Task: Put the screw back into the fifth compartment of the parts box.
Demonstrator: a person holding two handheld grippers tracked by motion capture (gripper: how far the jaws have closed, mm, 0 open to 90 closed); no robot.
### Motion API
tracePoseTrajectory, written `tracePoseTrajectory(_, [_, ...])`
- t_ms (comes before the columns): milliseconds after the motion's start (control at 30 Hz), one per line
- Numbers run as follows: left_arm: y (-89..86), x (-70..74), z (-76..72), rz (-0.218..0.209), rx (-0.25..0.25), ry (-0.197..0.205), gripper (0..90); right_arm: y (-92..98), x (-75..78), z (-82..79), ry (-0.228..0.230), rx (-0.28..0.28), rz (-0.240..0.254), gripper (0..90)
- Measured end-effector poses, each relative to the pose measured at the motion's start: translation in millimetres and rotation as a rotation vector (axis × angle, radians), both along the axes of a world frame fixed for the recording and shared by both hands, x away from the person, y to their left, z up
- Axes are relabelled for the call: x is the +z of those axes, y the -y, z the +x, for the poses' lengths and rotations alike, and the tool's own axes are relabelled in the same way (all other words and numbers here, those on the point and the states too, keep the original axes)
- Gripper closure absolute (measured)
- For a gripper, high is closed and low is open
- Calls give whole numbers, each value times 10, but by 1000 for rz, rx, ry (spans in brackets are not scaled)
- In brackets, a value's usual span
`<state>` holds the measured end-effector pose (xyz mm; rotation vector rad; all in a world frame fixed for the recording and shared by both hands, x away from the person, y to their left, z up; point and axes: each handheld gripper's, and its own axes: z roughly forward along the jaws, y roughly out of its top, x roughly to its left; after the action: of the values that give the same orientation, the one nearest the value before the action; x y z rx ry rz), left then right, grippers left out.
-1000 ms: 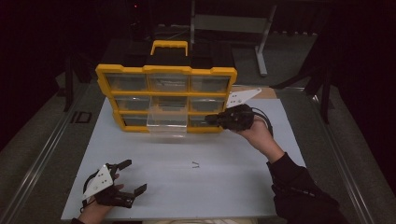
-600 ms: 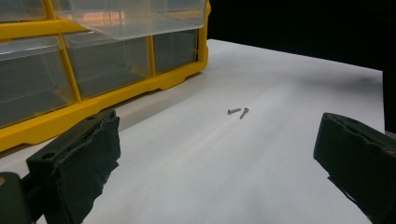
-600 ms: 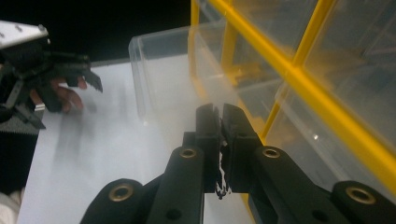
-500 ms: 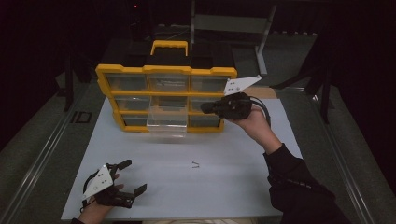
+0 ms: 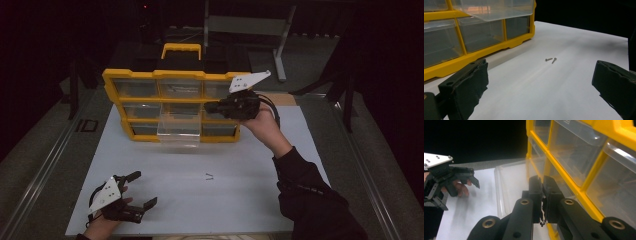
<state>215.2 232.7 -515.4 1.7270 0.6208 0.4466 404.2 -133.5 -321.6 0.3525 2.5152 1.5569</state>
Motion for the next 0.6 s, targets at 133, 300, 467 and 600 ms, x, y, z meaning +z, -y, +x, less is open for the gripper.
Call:
tracePoseTrajectory(133, [3, 0, 0, 2, -4, 1, 17, -85, 18, 16, -3, 12, 8, 864])
tracePoseTrajectory(300, [0, -2, 2, -4, -5, -2, 17, -188, 39, 33, -7, 21, 14, 864])
tracePoseTrajectory(467, [1, 0, 0, -7, -9, -2, 17, -298, 39, 46, -12, 35, 20, 864])
tracePoseTrajectory(600, [2, -2, 2, -7, -12, -2, 17, -391, 12, 45, -15, 52, 12, 864])
